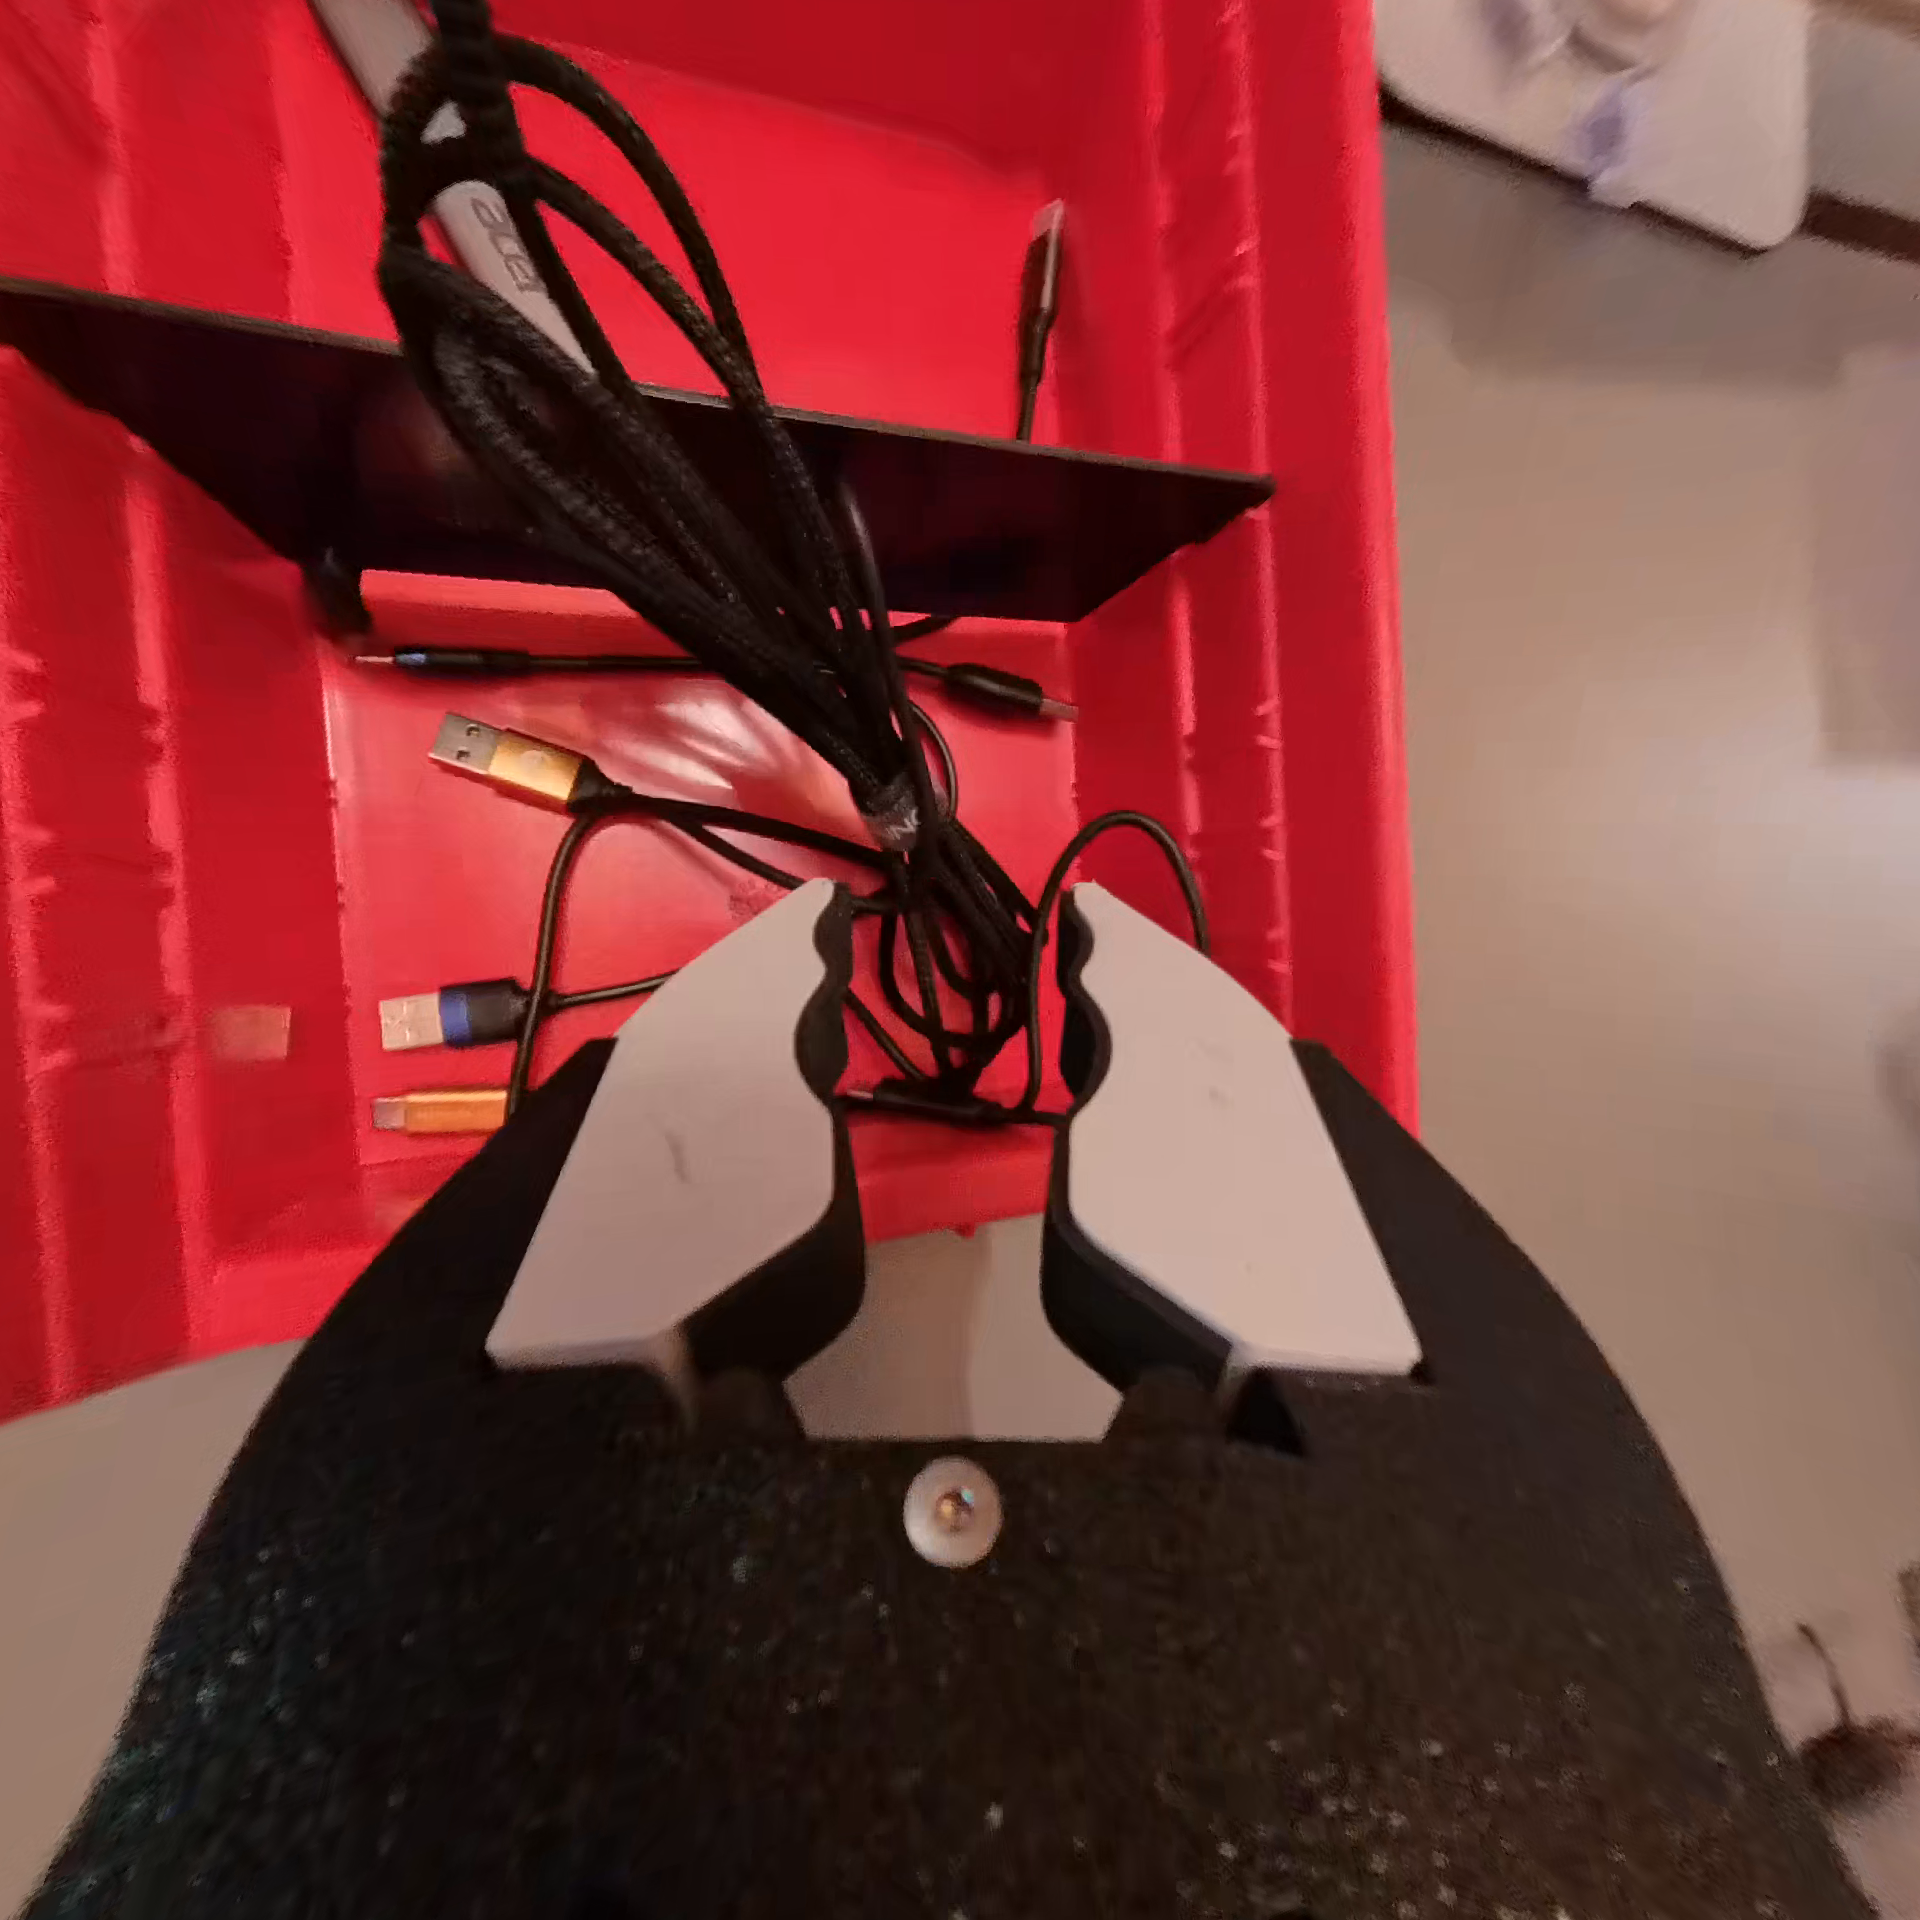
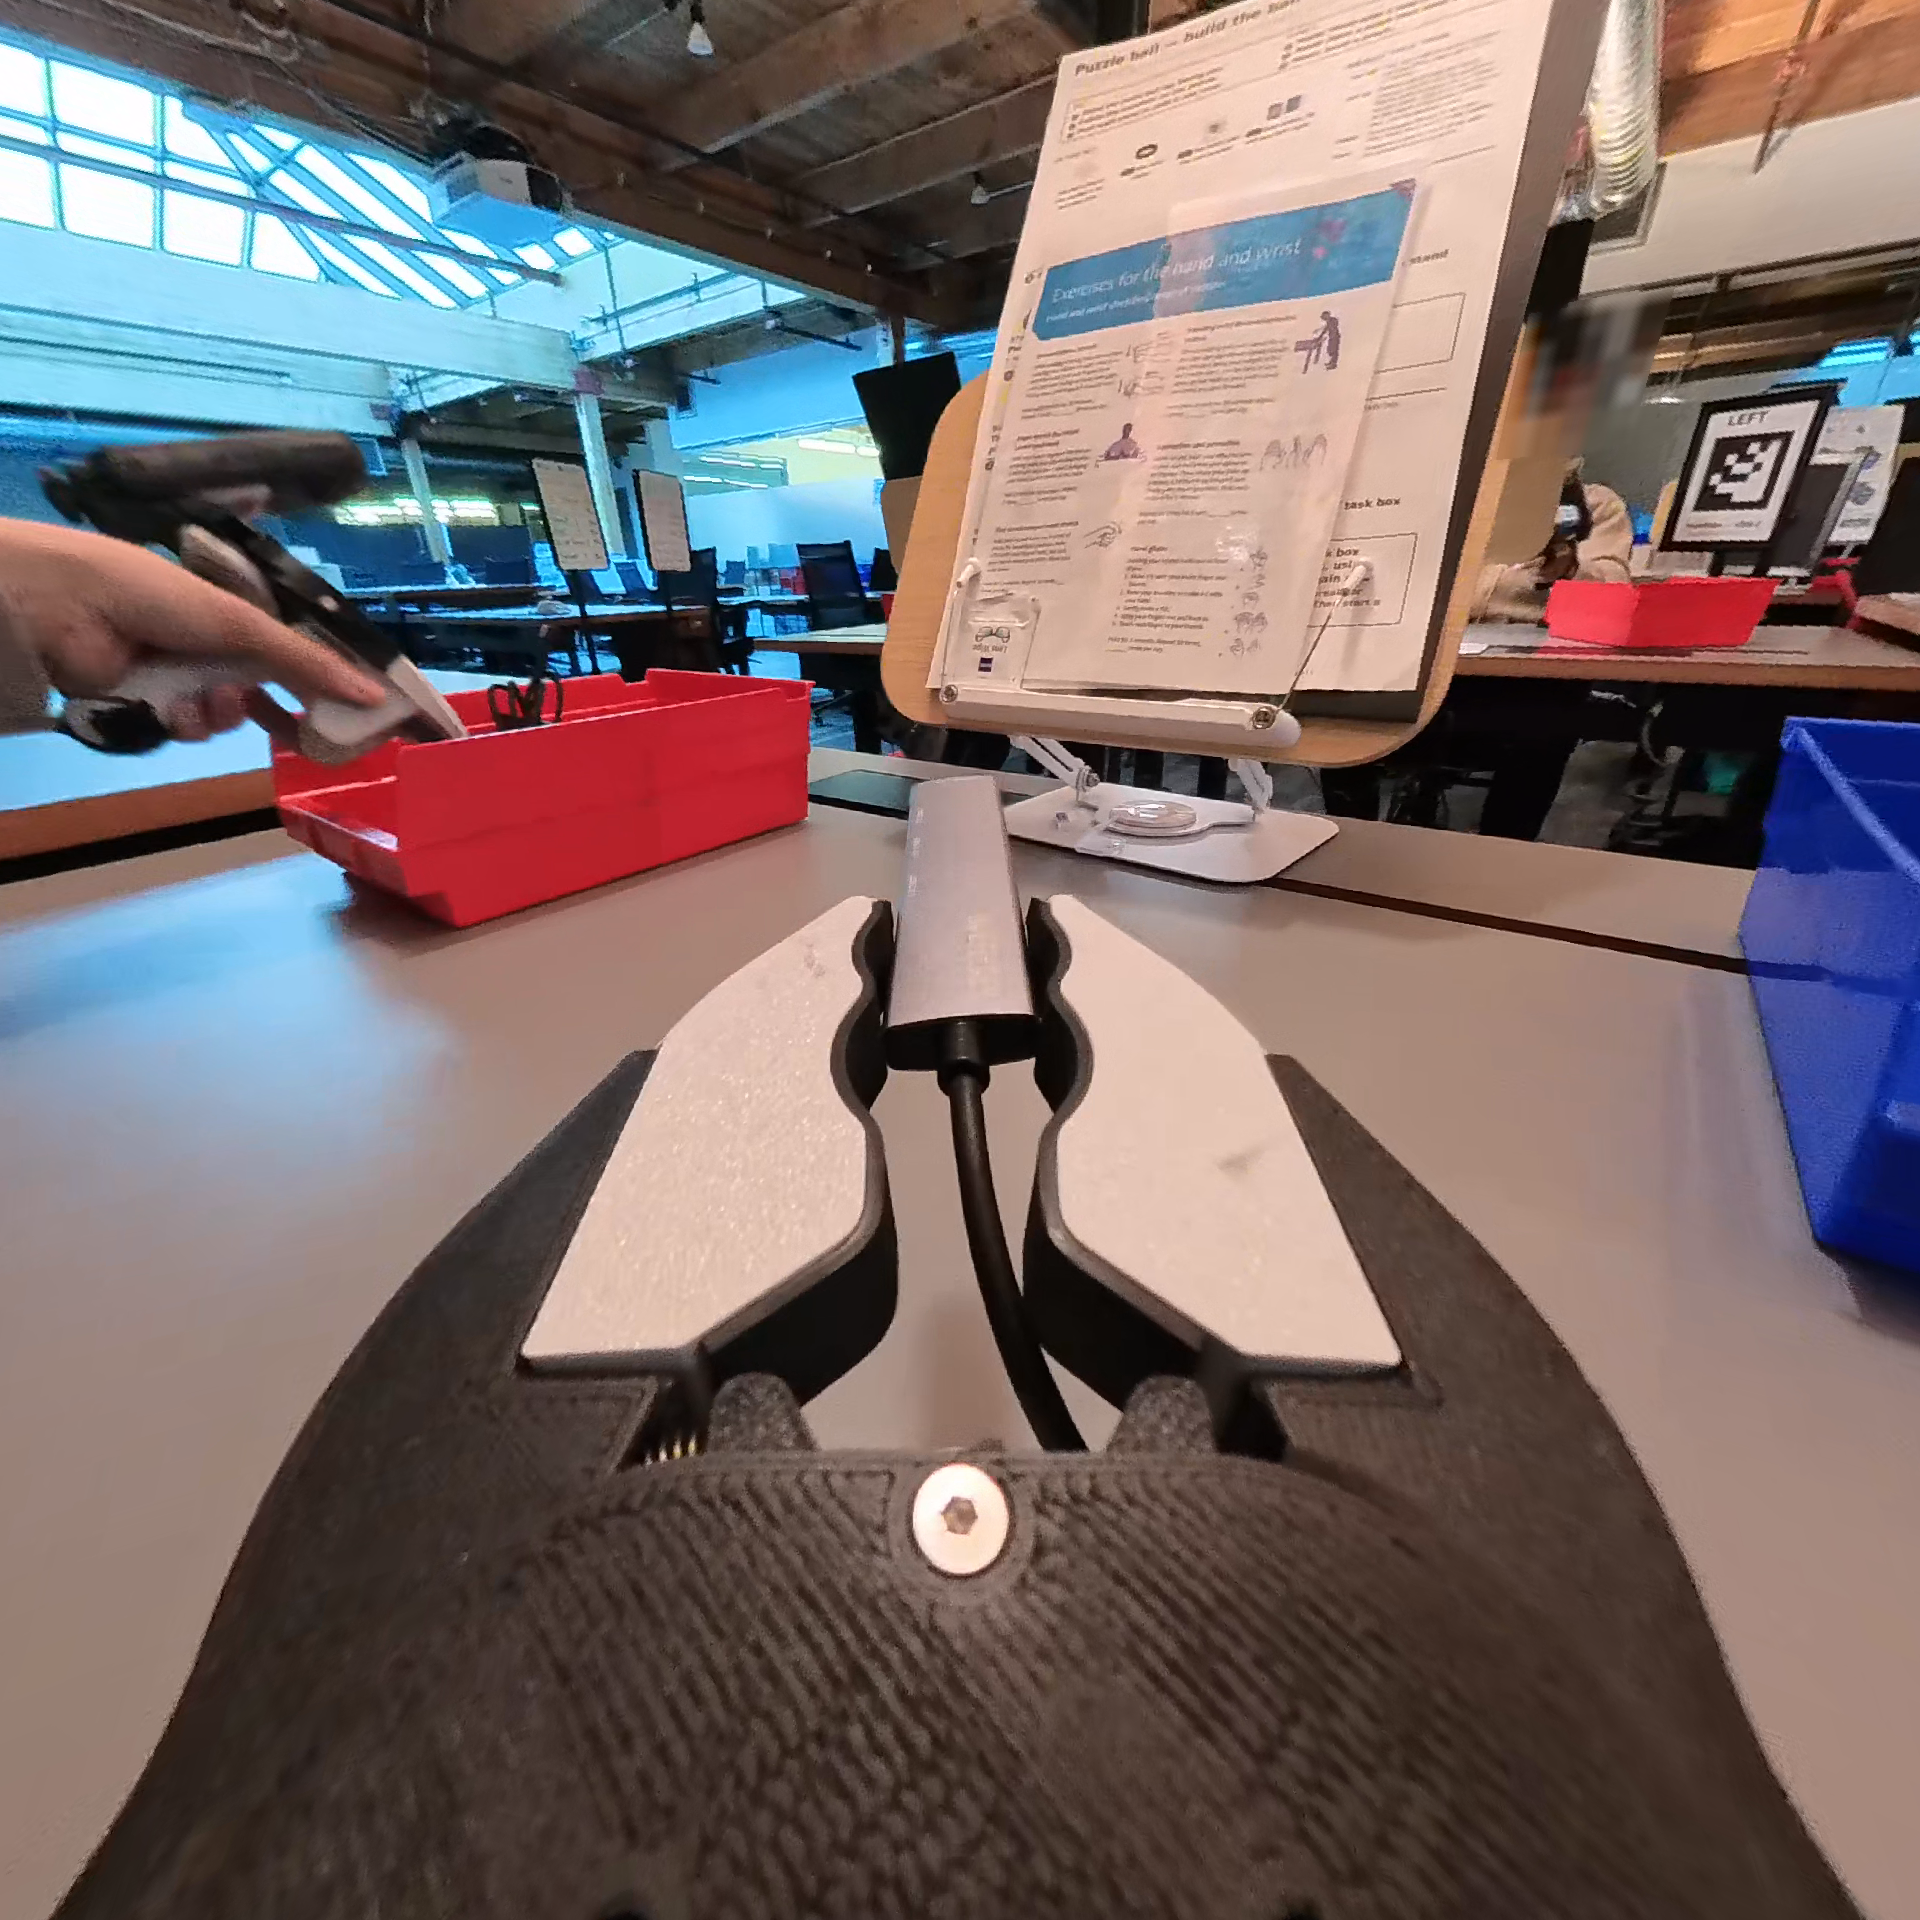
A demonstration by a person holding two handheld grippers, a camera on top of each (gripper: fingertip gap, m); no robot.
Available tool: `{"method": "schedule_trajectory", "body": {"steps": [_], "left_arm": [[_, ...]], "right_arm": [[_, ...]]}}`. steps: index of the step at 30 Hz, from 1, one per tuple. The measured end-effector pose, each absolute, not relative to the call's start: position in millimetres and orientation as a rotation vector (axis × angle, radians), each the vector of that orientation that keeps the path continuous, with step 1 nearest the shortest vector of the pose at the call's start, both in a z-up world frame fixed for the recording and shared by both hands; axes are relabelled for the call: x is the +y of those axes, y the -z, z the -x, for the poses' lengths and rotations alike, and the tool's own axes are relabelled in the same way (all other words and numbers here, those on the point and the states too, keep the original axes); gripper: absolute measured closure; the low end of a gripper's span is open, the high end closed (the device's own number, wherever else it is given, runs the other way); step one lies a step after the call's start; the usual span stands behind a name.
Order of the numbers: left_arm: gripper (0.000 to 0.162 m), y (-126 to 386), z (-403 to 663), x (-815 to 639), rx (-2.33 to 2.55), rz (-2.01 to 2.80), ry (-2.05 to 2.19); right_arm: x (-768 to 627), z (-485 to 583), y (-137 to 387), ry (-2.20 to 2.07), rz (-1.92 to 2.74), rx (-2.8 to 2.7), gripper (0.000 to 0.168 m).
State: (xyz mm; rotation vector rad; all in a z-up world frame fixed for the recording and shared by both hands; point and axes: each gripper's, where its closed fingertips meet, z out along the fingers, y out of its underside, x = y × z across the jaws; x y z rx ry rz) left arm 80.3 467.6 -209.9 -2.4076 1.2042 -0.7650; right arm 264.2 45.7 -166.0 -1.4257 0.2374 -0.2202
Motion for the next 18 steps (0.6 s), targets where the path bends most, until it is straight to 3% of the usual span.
{"method": "schedule_trajectory", "body": {"steps": [5, 8, 18], "left_arm": [[0.132, 244.1, -82.4, 471.2, 1.307, 2.455, 0.519], [0.155, 247.1, -84.3, 475.9, 1.310, 2.424, 0.483], [0.159, 208.1, -85.3, 466.4, 1.403, 2.260, 0.569]], "right_arm": [[45.0, -263.0, 164.8, 0.218, 1.417, 0.229, 0.143], [46.6, -261.0, 165.5, 0.222, 1.427, 0.214, 0.143], [48.1, -259.3, 166.2, 0.209, 1.436, 0.200, 0.143]]}}
